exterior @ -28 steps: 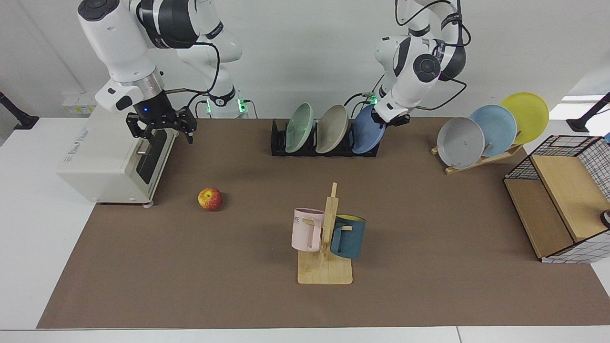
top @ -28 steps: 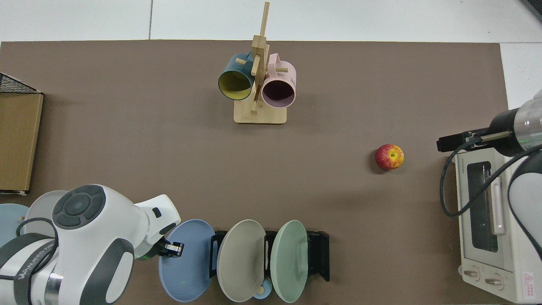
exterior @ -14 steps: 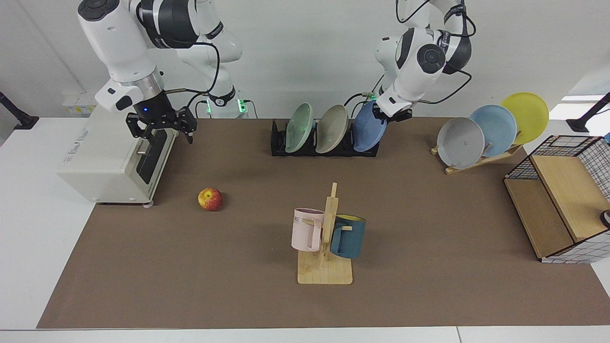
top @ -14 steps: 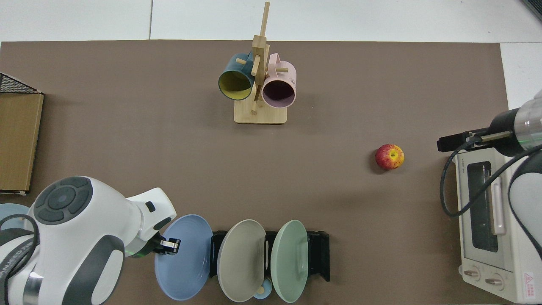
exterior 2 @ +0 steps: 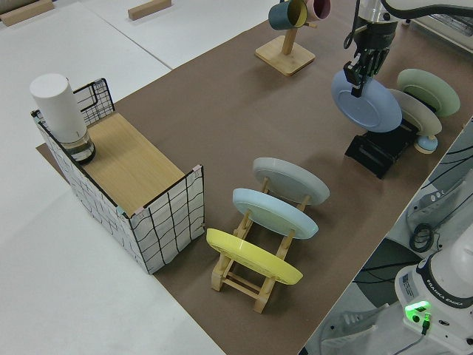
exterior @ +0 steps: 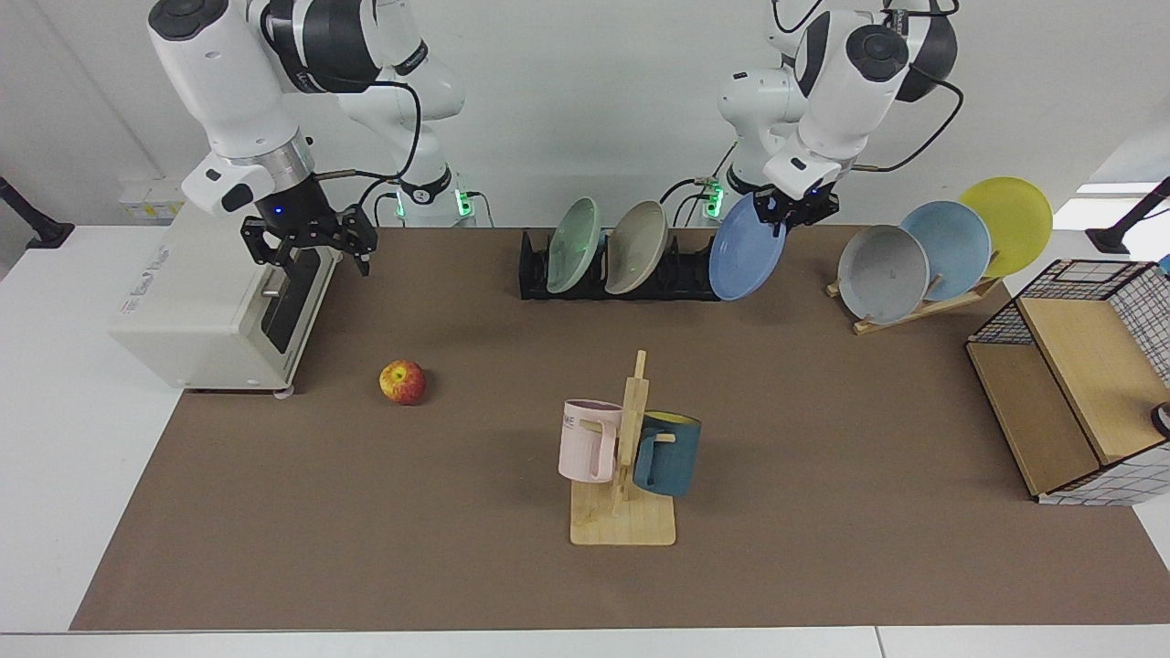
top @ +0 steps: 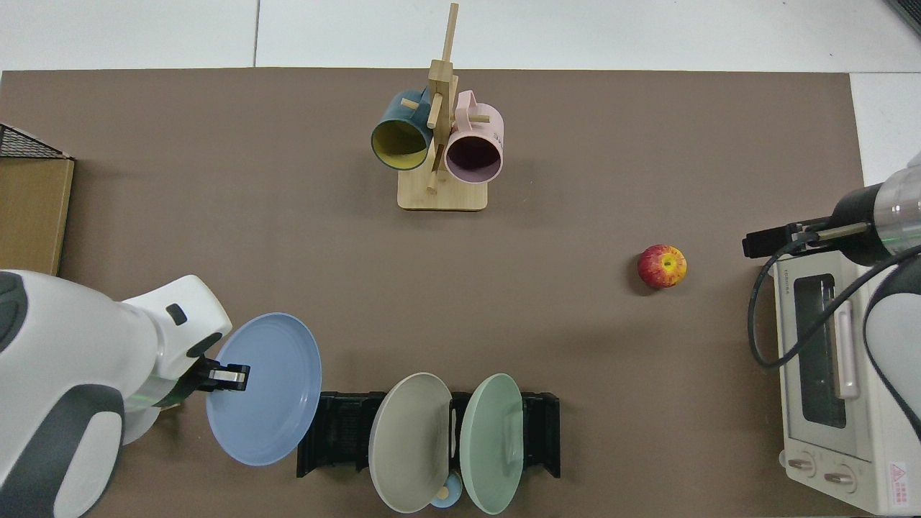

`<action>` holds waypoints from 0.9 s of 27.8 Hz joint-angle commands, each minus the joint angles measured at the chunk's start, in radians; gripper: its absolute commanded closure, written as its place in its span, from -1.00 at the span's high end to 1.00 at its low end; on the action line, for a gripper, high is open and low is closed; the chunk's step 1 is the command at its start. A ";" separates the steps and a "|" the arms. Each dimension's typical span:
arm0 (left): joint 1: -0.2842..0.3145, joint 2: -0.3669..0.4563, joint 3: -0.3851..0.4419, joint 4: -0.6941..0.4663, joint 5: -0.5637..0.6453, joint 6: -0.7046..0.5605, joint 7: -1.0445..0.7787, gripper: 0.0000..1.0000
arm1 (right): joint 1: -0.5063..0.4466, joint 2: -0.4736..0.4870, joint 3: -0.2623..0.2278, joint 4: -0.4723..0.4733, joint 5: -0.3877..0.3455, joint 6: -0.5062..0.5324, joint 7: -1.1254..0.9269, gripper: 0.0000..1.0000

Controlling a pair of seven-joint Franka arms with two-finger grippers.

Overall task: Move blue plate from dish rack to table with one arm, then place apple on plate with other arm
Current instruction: 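Lift the blue plate out of the rack with the left gripper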

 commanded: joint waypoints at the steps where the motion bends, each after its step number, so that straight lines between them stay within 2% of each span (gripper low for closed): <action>1: 0.010 0.046 0.034 0.040 -0.018 0.066 -0.003 -1.00 | -0.013 -0.008 0.009 -0.008 0.002 0.000 0.018 1.00; 6: 0.010 0.089 0.074 0.042 -0.187 0.169 0.007 -1.00 | -0.013 -0.008 0.009 -0.008 0.002 0.000 0.018 1.00; 13: 0.003 0.181 0.071 0.042 -0.328 0.307 0.013 -1.00 | -0.010 -0.008 0.011 -0.008 0.002 -0.006 0.018 1.00; 15: -0.006 0.225 0.057 0.046 -0.335 0.345 0.008 -1.00 | -0.005 -0.011 0.011 -0.014 0.000 -0.010 0.012 1.00; 20: -0.017 0.331 -0.017 0.046 -0.383 0.447 0.001 -1.00 | 0.007 -0.040 0.014 -0.118 -0.003 0.017 0.026 1.00; 25: -0.019 0.391 -0.038 0.045 -0.453 0.511 0.013 -1.00 | 0.021 -0.027 0.014 -0.209 -0.012 0.161 0.030 1.00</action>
